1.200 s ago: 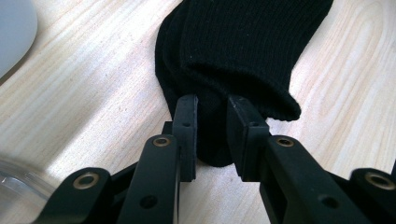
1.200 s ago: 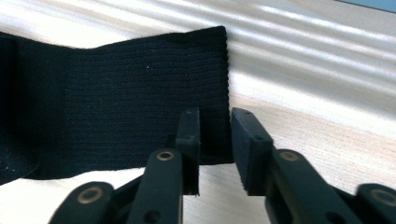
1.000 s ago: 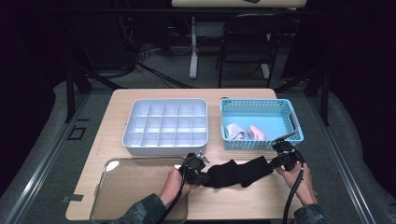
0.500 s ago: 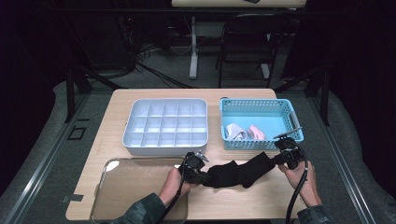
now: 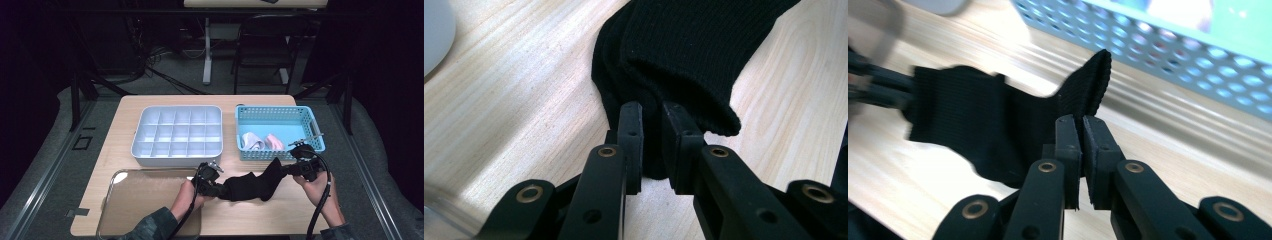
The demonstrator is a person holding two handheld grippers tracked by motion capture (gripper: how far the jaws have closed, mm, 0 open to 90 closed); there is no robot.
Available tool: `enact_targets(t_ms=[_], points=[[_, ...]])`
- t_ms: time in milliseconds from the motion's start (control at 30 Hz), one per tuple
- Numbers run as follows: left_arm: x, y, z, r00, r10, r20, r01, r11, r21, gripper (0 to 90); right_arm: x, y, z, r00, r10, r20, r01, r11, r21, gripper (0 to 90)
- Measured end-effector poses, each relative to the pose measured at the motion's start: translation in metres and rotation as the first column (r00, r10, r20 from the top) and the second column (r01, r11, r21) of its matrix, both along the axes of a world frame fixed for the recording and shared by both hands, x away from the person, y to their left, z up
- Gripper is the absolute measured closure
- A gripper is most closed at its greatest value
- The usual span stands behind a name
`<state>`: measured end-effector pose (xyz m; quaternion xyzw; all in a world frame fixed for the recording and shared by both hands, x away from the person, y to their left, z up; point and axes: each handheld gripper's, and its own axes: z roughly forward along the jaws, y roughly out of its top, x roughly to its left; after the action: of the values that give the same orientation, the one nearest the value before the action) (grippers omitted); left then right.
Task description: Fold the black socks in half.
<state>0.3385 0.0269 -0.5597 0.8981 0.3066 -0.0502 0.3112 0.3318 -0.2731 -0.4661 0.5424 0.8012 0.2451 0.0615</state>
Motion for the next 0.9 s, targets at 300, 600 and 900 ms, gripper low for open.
enact_targets(t_ms=[300, 600, 900], points=[[0.0, -0.002, -0.001, 1.0, -0.001, -0.002, 0.001, 1.0, -0.007, 79.7, -0.007, 0.02, 0.009, 0.9969, 0.068, 0.039, -0.07, 0.9971, 0.03, 86.0], [0.0, -0.004, -0.002, 0.9999, 0.007, -0.009, -0.007, 0.9997, -0.024, 80.0, -0.01, 0.052, -0.002, 0.9862, 0.163, 0.025, -0.164, 0.9855, 0.042, 86.1], [0.0, -0.004, -0.002, 0.9999, 0.008, -0.014, -0.008, 0.9995, -0.031, 80.1, -0.006, 0.083, -0.023, 0.9691, 0.244, -0.033, -0.244, 0.9696, 0.004, 86.2]])
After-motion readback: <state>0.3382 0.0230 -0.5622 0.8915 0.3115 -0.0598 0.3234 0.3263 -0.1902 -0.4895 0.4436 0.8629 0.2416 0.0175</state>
